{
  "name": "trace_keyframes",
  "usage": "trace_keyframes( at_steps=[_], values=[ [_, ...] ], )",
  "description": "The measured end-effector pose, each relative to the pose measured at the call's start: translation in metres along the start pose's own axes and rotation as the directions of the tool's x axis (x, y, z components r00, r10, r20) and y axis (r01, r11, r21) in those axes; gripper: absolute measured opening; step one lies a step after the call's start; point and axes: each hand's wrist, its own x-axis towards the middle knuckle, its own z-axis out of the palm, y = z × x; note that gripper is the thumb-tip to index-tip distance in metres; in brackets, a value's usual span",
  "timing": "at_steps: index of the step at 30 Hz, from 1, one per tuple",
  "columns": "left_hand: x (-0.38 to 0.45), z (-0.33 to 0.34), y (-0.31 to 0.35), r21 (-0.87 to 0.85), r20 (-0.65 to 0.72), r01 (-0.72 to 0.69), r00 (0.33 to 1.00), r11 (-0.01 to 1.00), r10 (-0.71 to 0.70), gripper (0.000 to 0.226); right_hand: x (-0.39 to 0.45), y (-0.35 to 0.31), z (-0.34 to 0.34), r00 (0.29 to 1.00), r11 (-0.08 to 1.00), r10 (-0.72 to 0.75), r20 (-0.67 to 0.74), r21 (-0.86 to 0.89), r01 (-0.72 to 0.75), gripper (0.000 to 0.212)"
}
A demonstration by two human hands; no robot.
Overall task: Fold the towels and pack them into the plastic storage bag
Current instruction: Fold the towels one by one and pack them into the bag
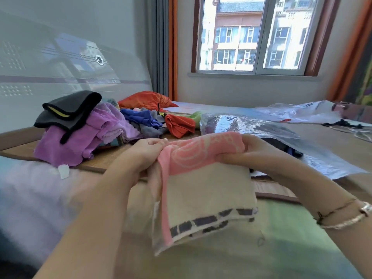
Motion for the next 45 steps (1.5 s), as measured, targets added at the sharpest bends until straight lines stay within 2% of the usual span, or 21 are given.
trace_keyframes(
  at_steps=[3,5,8,11,12,14,16,18,20,22,25,27,29,30,32,35,40,42,43,44,45],
  values=[
    [-0.011,0.025,0.011,0.192,0.175,-0.049,0.984,0.98,0.015,0.068,-0.02,0.012,-0.012,0.996,0.98,0.055,-0.065,0.194,-0.041,0.017],
    [-0.012,0.041,0.016,0.148,0.22,-0.029,0.975,0.989,-0.004,0.079,-0.03,0.02,-0.022,0.988,0.962,0.083,-0.132,0.268,-0.045,0.018],
    [-0.009,0.062,0.018,-0.159,0.228,0.092,0.972,0.983,-0.054,0.05,-0.043,0.038,-0.044,0.974,0.924,0.132,-0.185,0.379,-0.053,0.019],
    [-0.008,0.081,0.016,-0.153,0.189,0.107,0.979,0.982,-0.077,0.026,-0.052,0.061,-0.065,0.951,0.874,0.227,-0.21,0.474,-0.104,0.032],
    [-0.009,0.087,0.017,-0.069,0.154,0.06,0.987,0.996,-0.049,0.021,-0.055,0.068,-0.072,0.941,0.864,0.263,-0.213,0.486,-0.131,0.038],
    [-0.009,0.097,0.021,0.188,0.132,-0.146,0.984,0.971,0.122,0.034,-0.058,0.08,-0.081,0.935,0.836,0.303,-0.182,0.522,-0.169,0.049],
    [-0.01,0.109,0.027,0.309,0.259,-0.355,0.924,0.882,0.282,0.052,-0.06,0.089,-0.088,0.944,0.805,0.305,-0.126,0.564,-0.185,0.063],
    [-0.01,0.12,0.029,0.261,0.432,-0.387,0.866,0.884,0.252,0.069,-0.058,0.095,-0.091,0.951,0.795,0.29,-0.106,0.58,-0.178,0.067],
    [-0.004,0.129,0.026,0.242,0.482,-0.336,0.856,0.91,0.188,0.061,-0.053,0.097,-0.093,0.949,0.788,0.293,-0.117,0.591,-0.17,0.051],
    [0.006,0.139,0.022,0.261,0.391,-0.345,0.892,0.901,0.228,0.044,-0.047,0.099,-0.093,0.94,0.806,0.314,-0.135,0.56,-0.189,0.045],
    [0.019,0.153,0.015,0.364,0.22,-0.419,0.907,0.832,0.36,0.036,-0.036,0.108,-0.094,0.914,0.872,0.357,-0.195,0.42,-0.251,0.04],
    [0.027,0.163,0.008,0.551,0.1,-0.447,0.874,0.705,0.476,0.034,-0.025,0.115,-0.093,0.884,0.894,0.393,-0.254,0.328,-0.304,0.031],
    [0.03,0.169,0.004,0.719,0.051,-0.407,0.839,0.563,0.541,0.029,-0.013,0.121,-0.091,0.862,0.894,0.424,-0.276,0.277,-0.352,0.019],
    [0.032,0.171,0.003,0.746,0.046,-0.393,0.836,0.538,0.547,0.024,-0.006,0.123,-0.091,0.857,0.89,0.436,-0.274,0.272,-0.365,0.016],
    [0.039,0.171,0.001,0.762,0.055,-0.37,0.855,0.531,0.516,0.024,0.007,0.128,-0.093,0.86,0.874,0.439,-0.262,0.345,-0.341,0.02],
    [0.049,0.169,0.002,0.74,0.08,-0.397,0.854,0.543,0.515,0.043,0.029,0.138,-0.094,0.847,0.824,0.452,-0.28,0.495,-0.276,0.028],
    [0.055,0.161,0.01,0.664,0.112,-0.495,0.807,0.561,0.58,0.05,0.073,0.145,-0.068,0.788,0.755,0.438,-0.432,0.653,-0.061,0.012],
    [0.057,0.159,0.01,0.651,0.123,-0.513,0.798,0.559,0.589,0.052,0.084,0.151,-0.065,0.725,0.805,0.417,-0.549,0.593,-0.013,0.007],
    [0.058,0.158,0.01,0.647,0.122,-0.517,0.796,0.561,0.593,0.054,0.088,0.154,-0.067,0.69,0.877,0.393,-0.608,0.473,-0.082,0.013],
    [0.06,0.158,0.009,0.644,0.118,-0.518,0.795,0.563,0.596,0.055,0.089,0.159,-0.07,0.68,0.931,0.362,-0.637,0.283,-0.23,0.03],
    [0.061,0.159,0.007,0.642,0.116,-0.517,0.795,0.566,0.595,0.057,0.087,0.164,-0.072,0.688,0.9,0.367,-0.626,0.052,-0.432,0.049]
  ],
)
